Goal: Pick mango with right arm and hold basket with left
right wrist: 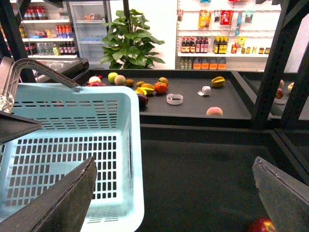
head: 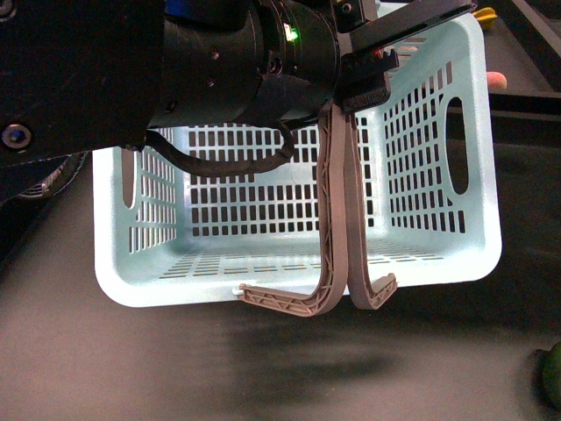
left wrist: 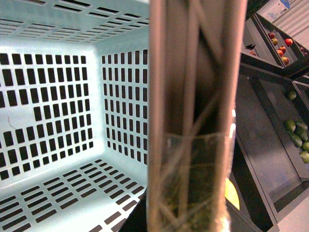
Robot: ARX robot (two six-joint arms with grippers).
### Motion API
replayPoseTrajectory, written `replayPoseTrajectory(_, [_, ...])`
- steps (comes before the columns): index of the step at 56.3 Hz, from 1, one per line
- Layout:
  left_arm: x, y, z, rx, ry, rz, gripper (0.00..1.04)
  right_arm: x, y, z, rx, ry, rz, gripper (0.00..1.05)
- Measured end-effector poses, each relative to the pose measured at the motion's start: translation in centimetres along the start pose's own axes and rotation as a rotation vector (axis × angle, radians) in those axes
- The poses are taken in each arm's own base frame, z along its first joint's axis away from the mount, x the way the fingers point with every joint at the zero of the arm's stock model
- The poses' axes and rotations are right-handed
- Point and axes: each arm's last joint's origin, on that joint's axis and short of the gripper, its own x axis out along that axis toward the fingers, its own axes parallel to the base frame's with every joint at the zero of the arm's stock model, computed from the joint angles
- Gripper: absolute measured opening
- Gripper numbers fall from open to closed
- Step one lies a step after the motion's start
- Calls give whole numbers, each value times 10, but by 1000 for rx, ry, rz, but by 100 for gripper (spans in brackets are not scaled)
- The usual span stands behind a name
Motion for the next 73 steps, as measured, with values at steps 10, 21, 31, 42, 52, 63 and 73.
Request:
replayPoseTrajectory(10, [0, 0, 0, 0, 1, 0, 6, 0, 0, 0, 0, 0, 0, 96])
replayPoseTrajectory(21, [0, 0, 0, 0, 0, 0, 6, 0, 0, 0, 0, 0, 0, 96])
replayPoseTrajectory(31, [0, 0, 0, -3, -1, -1, 6, 7, -5, -5, -148, 146, -342, 96])
replayPoseTrajectory(42, [0, 0, 1, -3, -2, -1, 6, 29, -25, -2, -138, 205, -365, 96])
replayPoseTrajectory(52, [0, 0, 1, -3, -1, -1, 6, 51, -52, -18, -139, 271, -409, 96])
replayPoseTrajectory(63, [0, 0, 1, -4, -4, 2, 6, 73, -73, -48, -145, 355, -435, 96])
replayPoseTrajectory(73, [0, 0, 1, -4, -2, 0, 6, 94, -88, -89, -111, 470, -422, 96])
